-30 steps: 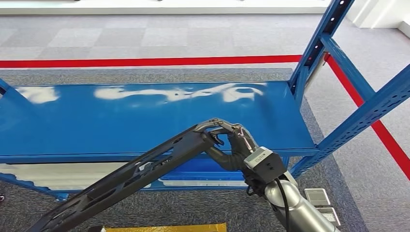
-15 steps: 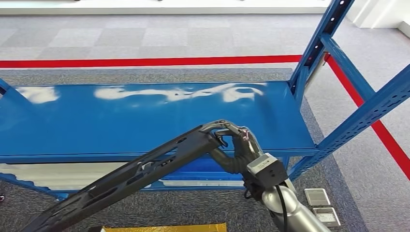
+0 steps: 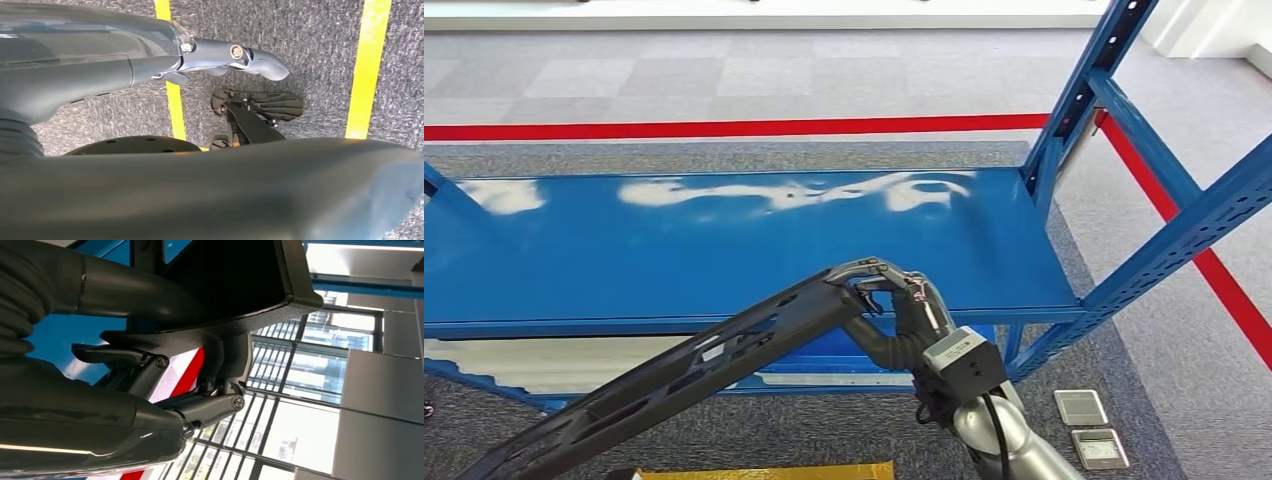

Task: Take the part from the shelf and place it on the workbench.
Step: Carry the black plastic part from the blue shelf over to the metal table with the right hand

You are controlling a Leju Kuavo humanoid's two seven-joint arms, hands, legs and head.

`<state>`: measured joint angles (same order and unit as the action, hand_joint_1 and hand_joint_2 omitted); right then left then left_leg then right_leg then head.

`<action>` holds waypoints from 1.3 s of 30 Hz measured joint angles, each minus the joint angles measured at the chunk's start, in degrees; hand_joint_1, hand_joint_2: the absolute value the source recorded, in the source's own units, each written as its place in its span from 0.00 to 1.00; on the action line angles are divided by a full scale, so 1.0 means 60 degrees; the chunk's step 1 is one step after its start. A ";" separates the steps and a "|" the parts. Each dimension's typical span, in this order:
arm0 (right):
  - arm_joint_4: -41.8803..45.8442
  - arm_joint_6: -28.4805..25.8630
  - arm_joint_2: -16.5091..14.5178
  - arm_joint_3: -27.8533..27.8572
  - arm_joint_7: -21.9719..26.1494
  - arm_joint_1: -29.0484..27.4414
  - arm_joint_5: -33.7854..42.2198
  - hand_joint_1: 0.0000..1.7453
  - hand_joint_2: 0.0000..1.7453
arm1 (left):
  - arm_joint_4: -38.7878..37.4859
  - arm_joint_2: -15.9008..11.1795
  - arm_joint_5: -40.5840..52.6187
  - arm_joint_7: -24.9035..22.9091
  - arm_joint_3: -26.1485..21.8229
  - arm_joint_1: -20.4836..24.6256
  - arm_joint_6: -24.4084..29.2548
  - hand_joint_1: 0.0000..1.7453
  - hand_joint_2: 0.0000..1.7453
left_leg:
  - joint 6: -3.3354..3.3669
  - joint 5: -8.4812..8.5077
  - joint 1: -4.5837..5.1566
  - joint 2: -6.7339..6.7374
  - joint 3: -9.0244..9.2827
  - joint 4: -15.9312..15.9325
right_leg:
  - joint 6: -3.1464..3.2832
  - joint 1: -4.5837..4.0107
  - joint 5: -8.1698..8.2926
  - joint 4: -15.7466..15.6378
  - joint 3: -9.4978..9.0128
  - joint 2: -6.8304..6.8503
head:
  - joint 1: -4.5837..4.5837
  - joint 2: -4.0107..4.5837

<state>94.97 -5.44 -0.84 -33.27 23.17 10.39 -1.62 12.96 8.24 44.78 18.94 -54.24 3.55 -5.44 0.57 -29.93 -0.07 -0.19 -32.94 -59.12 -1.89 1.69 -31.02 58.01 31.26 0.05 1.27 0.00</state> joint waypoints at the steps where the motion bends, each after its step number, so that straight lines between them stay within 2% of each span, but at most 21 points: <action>1: 0.0000 0.0034 -0.0005 -0.0022 -0.0020 -0.0001 0.0016 1.00 1.00 | 0.0000 -0.0006 0.0000 -0.0002 -0.0001 0.0001 0.0002 0.00 1.00 | 0.0029 -0.0001 0.0019 0.0000 0.0000 0.0000 | -0.0029 0.0017 0.0009 -0.0015 -0.0005 0.0001 | 0.0000 0.0000; 3: 0.0003 0.0077 -0.0018 -0.0046 -0.0045 0.0001 0.0049 1.00 1.00 | 0.0000 -0.0015 0.0005 -0.0003 -0.0002 0.0004 0.0007 0.00 1.00 | 0.0135 0.0070 0.0025 0.0016 0.0038 0.0093 | -0.0093 0.0032 -0.0019 -0.0022 -0.0024 -0.0003 | 0.0000 0.0000; 5: 0.0001 0.0123 -0.0023 -0.0052 -0.0059 0.0005 0.0087 1.00 1.00 | 0.0000 -0.0017 0.0010 -0.0003 -0.0003 0.0009 0.0012 0.00 1.00 | 0.0253 0.0185 -0.0007 0.0048 0.0087 0.0227 | -0.0097 0.0021 -0.0375 0.0353 0.0101 -0.0009 | -0.0003 0.0000; 8: -0.0028 0.0214 -0.0008 -0.0055 -0.0077 -0.0019 0.0208 1.00 1.00 | -0.0002 -0.0018 0.0021 -0.0003 -0.0006 0.0000 0.0019 0.00 1.00 | 0.0311 0.0236 -0.0004 0.0066 0.0059 0.0258 | -0.0069 0.0010 -0.1317 0.2045 0.0791 -0.0013 | -0.0005 0.0000; 9: -0.0041 0.0262 -0.0001 -0.0056 -0.0087 -0.0030 0.0264 1.00 1.00 | -0.0005 -0.0018 0.0025 -0.0002 -0.0009 -0.0007 0.0021 0.00 1.00 | 0.0311 0.0237 0.0002 0.0067 0.0043 0.0246 | -0.0077 0.0010 -0.1405 0.2433 0.0941 -0.0012 | -0.0005 0.0000; 10: -0.0051 0.0311 0.0005 -0.0057 -0.0100 -0.0033 0.0320 1.00 1.00 | -0.0008 -0.0018 0.0027 0.0000 -0.0014 -0.0011 0.0022 0.00 1.00 | 0.0310 0.0236 0.0003 0.0067 0.0030 0.0228 | -0.0089 0.0012 -0.1287 0.2465 0.0922 -0.0009 | -0.0004 0.0000; 11: -0.0058 0.0369 0.0010 -0.0058 -0.0115 -0.0028 0.0378 1.00 1.00 | -0.0012 -0.0018 0.0036 0.0004 -0.0021 -0.0012 0.0022 0.00 1.00 | 0.0303 0.0233 -0.0002 0.0067 0.0022 0.0203 | -0.0103 0.0016 -0.1011 0.2132 0.0732 -0.0007 | -0.0004 0.0000; 14: -0.0064 0.0552 0.0020 -0.0065 -0.0131 0.0035 0.0524 1.00 1.00 | -0.0015 -0.0019 0.0072 0.0026 -0.0069 -0.0006 0.0021 0.00 1.00 | 0.0194 0.0198 0.0010 0.0060 -0.0047 0.0056 | -0.0069 -0.0001 -0.0246 0.0475 -0.0107 -0.0010 | -0.0002 -0.0001; 18: -0.0066 0.0779 0.0023 -0.0077 -0.0134 0.0126 0.0700 1.00 1.00 | -0.0015 -0.0029 0.0104 0.0058 -0.0123 -0.0004 0.0018 0.00 1.00 | -0.0054 0.0252 0.0004 0.0044 -0.0166 -0.0027 | 0.0158 -0.0036 -0.0130 0.0181 -0.0083 -0.0023 | 0.0006 0.0000; 19: -0.0066 0.0842 0.0023 -0.0082 -0.0139 0.0150 0.0745 1.00 1.00 | -0.0015 -0.0037 0.0107 0.0066 -0.0129 -0.0004 0.0016 0.00 1.00 | -0.0118 0.0144 -0.0011 0.0040 -0.0213 -0.0102 | 0.0243 -0.0026 -0.0079 0.0170 -0.0027 -0.0007 | 0.0009 0.0000; 21: -0.0073 0.0995 0.0023 -0.0091 -0.0150 0.0203 0.0845 1.00 1.00 | -0.0018 -0.0050 0.0111 0.0083 -0.0138 -0.0001 0.0007 0.00 1.00 | -0.0230 -0.0470 -0.0051 0.0036 -0.0438 -0.0735 | 0.0385 -0.0004 0.0046 0.0152 0.0121 0.0042 | 0.0013 0.0000; 23: -0.0104 0.1137 0.0023 -0.0100 -0.0158 0.0249 0.0942 1.00 1.00 | -0.0021 -0.0054 0.0135 0.0095 -0.0139 -0.0001 0.0000 0.00 1.00 | -0.0308 -0.1227 -0.0088 0.0036 -0.0779 -0.1916 | 0.0430 -0.0021 0.0174 0.0162 0.0295 0.0074 | 0.0015 -0.0001; 25: -0.0148 0.1232 0.0023 -0.0107 -0.0170 0.0274 0.1013 1.00 1.00 | -0.0022 -0.0061 0.0162 0.0099 -0.0141 -0.0002 -0.0001 0.00 1.00 | -0.0331 -0.1433 -0.0101 0.0036 -0.0787 -0.2482 | 0.0415 -0.0035 0.0295 0.0173 0.0454 0.0101 | 0.0015 -0.0001; 26: -0.0163 0.1270 0.0023 -0.0108 -0.0178 0.0279 0.1034 1.00 1.00 | -0.0022 -0.0067 0.0168 0.0100 -0.0142 -0.0003 -0.0002 0.00 1.00 | -0.0319 -0.1270 -0.0101 0.0036 -0.0530 -0.2210 | 0.0398 -0.0038 0.0351 0.0176 0.0520 0.0110 | 0.0015 0.0000; 29: -0.0177 0.1319 0.0019 -0.0122 -0.0187 0.0332 0.1053 1.00 1.00 | -0.0022 -0.0094 0.0173 0.0107 -0.0142 0.0015 -0.0004 0.00 1.00 | -0.0215 -0.0626 -0.0082 0.0017 0.0745 -0.0187 | 0.0299 -0.0051 0.0519 0.0178 0.0658 0.0113 | 0.0013 0.0000; 30: -0.0178 0.1322 0.0017 -0.0132 -0.0187 0.0358 0.1054 1.00 1.00 | -0.0022 -0.0102 0.0179 0.0111 -0.0141 0.0018 -0.0005 0.00 1.00 | -0.0176 -0.0542 -0.0058 0.0007 0.0976 0.0234 | 0.0244 -0.0053 0.0580 0.0174 0.0685 0.0113 | 0.0013 0.0000; 33: -0.0180 0.1328 0.0014 -0.0169 -0.0184 0.0399 0.1054 1.00 1.00 | -0.0023 -0.0127 0.0196 0.0124 -0.0140 0.0010 -0.0007 0.00 1.00 | -0.0054 -0.0424 -0.0007 0.0009 0.0968 0.0415 | 0.0053 -0.0025 0.0735 0.0143 0.0730 0.0111 | 0.0013 0.0000; 34: -0.0182 0.1329 0.0014 -0.0178 -0.0183 0.0405 0.1054 1.00 1.00 | -0.0024 -0.0138 0.0197 0.0133 -0.0140 0.0015 -0.0009 0.00 1.00 | 0.0012 -0.0343 -0.0018 0.0032 0.0905 0.0431 | 0.0014 -0.0020 0.0650 0.0188 0.0776 0.0101 | 0.0010 0.0000; 36: -0.0195 0.1356 0.0017 -0.0188 -0.0178 0.0423 0.1054 1.00 1.00 | -0.0026 -0.0168 0.0190 0.0188 -0.0141 0.0032 -0.0009 0.00 1.00 | 0.0166 -0.0127 -0.0046 0.0081 0.0708 0.0468 | 0.0003 -0.0026 0.0025 0.0718 0.0994 0.0070 | -0.0001 0.0000; 38: -0.0225 0.1412 0.0019 -0.0195 -0.0171 0.0448 0.1061 1.00 1.00 | -0.0025 -0.0200 0.0176 0.0259 -0.0144 0.0037 -0.0007 0.00 1.00 | 0.0247 0.0054 -0.0011 0.0105 0.0459 0.0446 | 0.0017 -0.0039 -0.0834 0.1843 0.1306 0.0050 | -0.0008 0.0000; 39: -0.0249 0.1446 0.0019 -0.0197 -0.0168 0.0466 0.1070 1.00 1.00 | -0.0025 -0.0210 0.0168 0.0289 -0.0148 0.0033 -0.0007 0.00 1.00 | 0.0260 0.0138 0.0010 0.0113 0.0327 0.0422 | 0.0009 -0.0045 -0.1068 0.2360 0.1386 0.0047 | -0.0008 0.0000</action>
<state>93.48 3.24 -0.72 -34.45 22.16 13.19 4.80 12.81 6.97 45.80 20.68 -55.12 3.75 -5.49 2.13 -29.10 0.00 0.49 -30.98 -56.59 -1.83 1.41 -37.43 72.17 39.57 0.33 1.22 0.00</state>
